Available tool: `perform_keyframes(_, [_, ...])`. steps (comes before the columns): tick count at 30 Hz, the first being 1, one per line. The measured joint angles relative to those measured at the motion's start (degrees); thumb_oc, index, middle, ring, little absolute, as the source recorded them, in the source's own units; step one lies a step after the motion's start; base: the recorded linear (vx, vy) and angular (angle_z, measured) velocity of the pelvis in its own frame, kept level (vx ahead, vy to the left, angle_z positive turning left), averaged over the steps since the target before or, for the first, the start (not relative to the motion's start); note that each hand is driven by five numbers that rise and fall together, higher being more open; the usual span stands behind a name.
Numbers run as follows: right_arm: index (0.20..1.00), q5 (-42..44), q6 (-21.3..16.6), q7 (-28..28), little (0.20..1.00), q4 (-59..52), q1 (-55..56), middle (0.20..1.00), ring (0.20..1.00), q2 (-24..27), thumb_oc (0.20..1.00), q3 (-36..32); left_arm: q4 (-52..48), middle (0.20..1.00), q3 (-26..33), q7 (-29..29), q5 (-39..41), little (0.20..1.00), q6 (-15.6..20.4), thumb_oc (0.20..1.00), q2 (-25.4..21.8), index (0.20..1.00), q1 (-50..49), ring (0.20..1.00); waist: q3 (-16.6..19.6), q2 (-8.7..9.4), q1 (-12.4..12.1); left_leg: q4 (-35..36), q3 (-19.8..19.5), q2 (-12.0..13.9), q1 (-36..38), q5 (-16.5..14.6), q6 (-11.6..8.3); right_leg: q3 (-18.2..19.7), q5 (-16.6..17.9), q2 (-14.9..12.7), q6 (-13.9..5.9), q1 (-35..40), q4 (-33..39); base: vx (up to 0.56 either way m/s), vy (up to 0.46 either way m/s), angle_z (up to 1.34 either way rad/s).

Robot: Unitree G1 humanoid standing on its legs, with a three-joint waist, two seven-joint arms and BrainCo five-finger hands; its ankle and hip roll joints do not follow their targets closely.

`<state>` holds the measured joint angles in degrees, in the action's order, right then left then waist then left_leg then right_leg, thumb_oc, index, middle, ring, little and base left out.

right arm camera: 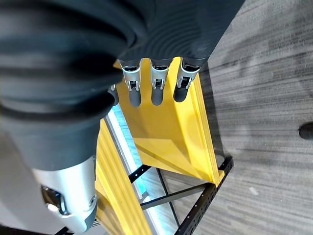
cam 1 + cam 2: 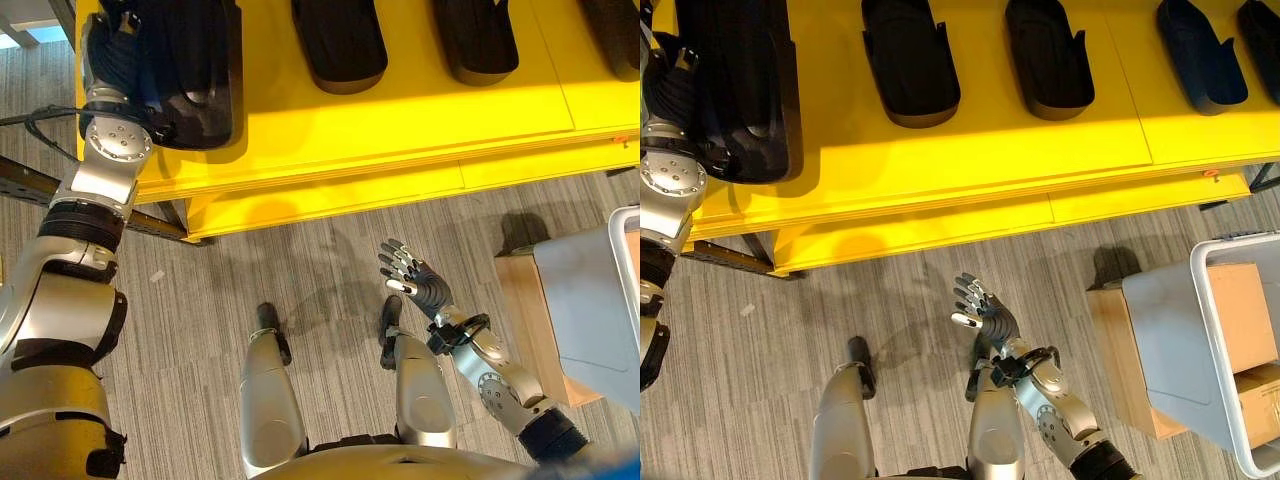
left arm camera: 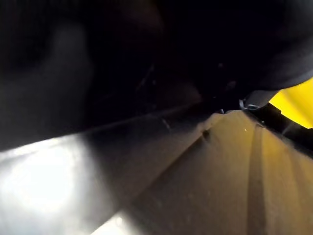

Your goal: Move parts from the plastic box to the shelf.

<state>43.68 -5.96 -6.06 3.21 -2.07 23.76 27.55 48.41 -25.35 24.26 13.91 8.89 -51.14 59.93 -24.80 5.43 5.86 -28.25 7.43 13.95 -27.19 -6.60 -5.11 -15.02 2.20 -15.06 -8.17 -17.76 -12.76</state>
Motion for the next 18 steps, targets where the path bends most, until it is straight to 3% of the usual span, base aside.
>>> perform_keyframes(1, [1.0,0.03,-0.03,-0.05,1.0,0.02,0.08,1.0,1.0,0.04,1.0,-0.11,3.79,0.2,-2.86,-0.71,-0.06,0.2,-0.69,0.2,0.03,0.2,2.5,0.2,-0.17,0.01,-0.03,-0.09,-0.15,0.0,-0.22,0.0,0.0,-0.06,0.0,0.01,0.0,-0.1,-0.07,0.0,0.0,0.0])
perform_keyframes(7, [1.0,0.12,0.01,-0.2,1.0,0.0,0.37,1.0,1.0,0.25,1.0,-0.05,10.72,0.2,-2.96,-1.88,2.35,0.2,-2.08,0.2,0.94,0.2,7.11,0.2,-0.69,0.04,0.42,-0.97,-0.31,0.09,-2.15,0.0,0.02,-0.02,0.22,0.03,0.07,-1.7,-0.39,0.0,0.0,0.0])
perform_keyframes(18, [1.0,0.55,0.06,-0.18,1.0,-0.04,1.67,1.0,1.0,1.9,1.0,-0.1,11.96,0.2,-1.44,-1.82,12.69,0.2,-1.96,0.2,1.61,0.2,7.65,0.2,-0.79,0.11,0.92,-1.36,-0.44,0.23,-2.79,-0.12,0.19,-0.02,0.25,0.13,0.14,-2.06,-0.38,0.0,0.0,0.0])
